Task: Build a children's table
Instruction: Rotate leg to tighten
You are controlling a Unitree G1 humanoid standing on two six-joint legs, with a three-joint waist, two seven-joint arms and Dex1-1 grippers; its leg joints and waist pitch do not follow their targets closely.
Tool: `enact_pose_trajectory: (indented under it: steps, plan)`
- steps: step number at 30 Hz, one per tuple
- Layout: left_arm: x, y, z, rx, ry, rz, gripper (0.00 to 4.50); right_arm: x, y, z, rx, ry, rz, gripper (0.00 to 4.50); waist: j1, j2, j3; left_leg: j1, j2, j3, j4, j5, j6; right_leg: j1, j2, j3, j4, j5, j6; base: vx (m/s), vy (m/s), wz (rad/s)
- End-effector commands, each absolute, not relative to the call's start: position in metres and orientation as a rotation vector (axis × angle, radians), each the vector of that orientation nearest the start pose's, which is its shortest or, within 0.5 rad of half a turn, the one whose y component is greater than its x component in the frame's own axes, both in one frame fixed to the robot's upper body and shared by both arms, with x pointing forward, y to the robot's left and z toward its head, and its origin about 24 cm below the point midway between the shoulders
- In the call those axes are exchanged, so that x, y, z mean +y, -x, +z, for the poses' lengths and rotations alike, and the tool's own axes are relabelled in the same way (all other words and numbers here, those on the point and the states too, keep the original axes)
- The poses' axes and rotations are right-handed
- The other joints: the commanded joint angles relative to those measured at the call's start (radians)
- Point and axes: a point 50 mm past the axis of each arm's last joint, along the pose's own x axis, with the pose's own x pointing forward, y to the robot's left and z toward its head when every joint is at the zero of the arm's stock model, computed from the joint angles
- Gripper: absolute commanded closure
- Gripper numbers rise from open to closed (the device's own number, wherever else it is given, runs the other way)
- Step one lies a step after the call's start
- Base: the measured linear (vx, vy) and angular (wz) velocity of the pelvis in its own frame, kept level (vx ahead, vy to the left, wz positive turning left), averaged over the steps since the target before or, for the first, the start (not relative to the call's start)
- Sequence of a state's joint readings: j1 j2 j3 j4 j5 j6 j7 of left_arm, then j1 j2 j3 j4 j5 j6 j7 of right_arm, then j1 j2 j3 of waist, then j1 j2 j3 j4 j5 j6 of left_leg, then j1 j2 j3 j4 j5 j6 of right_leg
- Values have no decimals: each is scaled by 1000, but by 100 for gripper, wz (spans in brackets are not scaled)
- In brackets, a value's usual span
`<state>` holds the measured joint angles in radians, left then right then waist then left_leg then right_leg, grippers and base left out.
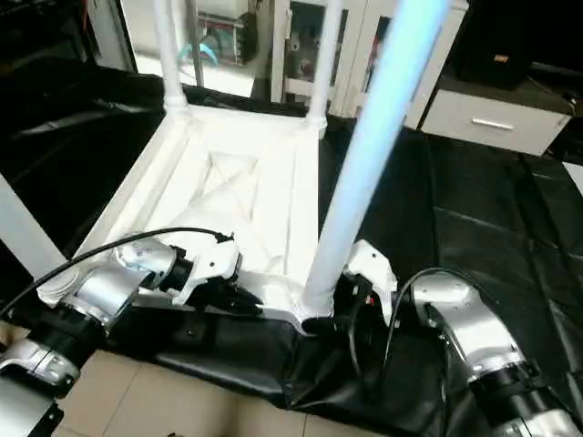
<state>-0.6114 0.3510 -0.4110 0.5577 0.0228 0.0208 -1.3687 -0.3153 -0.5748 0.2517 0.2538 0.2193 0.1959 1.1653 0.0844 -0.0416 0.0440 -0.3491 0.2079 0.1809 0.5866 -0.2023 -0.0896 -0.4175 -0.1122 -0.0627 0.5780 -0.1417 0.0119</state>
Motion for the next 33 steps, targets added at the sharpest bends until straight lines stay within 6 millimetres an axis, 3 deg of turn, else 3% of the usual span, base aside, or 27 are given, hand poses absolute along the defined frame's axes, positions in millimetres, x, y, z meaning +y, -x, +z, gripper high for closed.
enact_pose_trajectory:
  steps: [1, 6, 16, 21, 24, 30, 32, 33]
  plan:
    - [95, -290, 39, 498, -503, -1716, 450, -174, -272, 49, 431, 280, 1293, 8, -8, 6, -57, 1, 20, 4, -79, -267, 35, 51, -23, 30, -52, -251, -233, 0, 0, 0]
    - [95, -293, 41, 495, -513, -1701, 450, -174, -273, 51, 428, 273, 1321, 8, -7, 8, -59, 1, 20, 3, -79, -265, 37, 53, -21, 29, -50, -227, -243, 0, 0, 0]
    - [96, -296, 42, 494, -529, -1694, 450, -177, -272, 49, 452, 271, 1365, 92, -5, 11, -62, 3, 20, 5, -75, -248, 43, 56, -21, 29, -46, -200, -258, 0, 0, 0]
    - [92, -295, 40, 495, -522, -1694, 450, -177, -272, 48, 454, 265, 1382, 138, -2, 10, -61, 2, 21, 5, -75, -256, 45, 56, -22, 28, -48, -219, -257, 0, 0, 0]
    - [92, -294, 40, 494, -519, -1694, 450, -176, -271, 48, 457, 265, 1400, 166, 0, 2, -63, 2, 21, 5, -74, -244, 50, 56, -22, 28, -47, -222, -252, 0, 0, 0]
    - [98, -295, 37, 503, -518, -1667, 450, -175, -272, 45, 460, 256, 1397, 176, 0, 3, -62, 0, 21, 6, -74, -234, 56, 56, -23, 28, -46, -223, -253, 0, 0, 0]
    - [98, -296, 37, 499, -503, -1646, 450, -175, -275, 42, 451, 235, 1344, 176, 0, 10, -61, 0, 21, 5, -75, -240, 50, 54, -23, 28, -47, -230, -249, 0, 0, 0]
    - [97, -297, 37, 493, -497, -1632, 450, -175, -278, 41, 445, 233, 1296, 176, -1, 8, -61, 0, 20, 6, -75, -245, 49, 54, -22, 28, -49, -233, -248, 0, 0, 0]
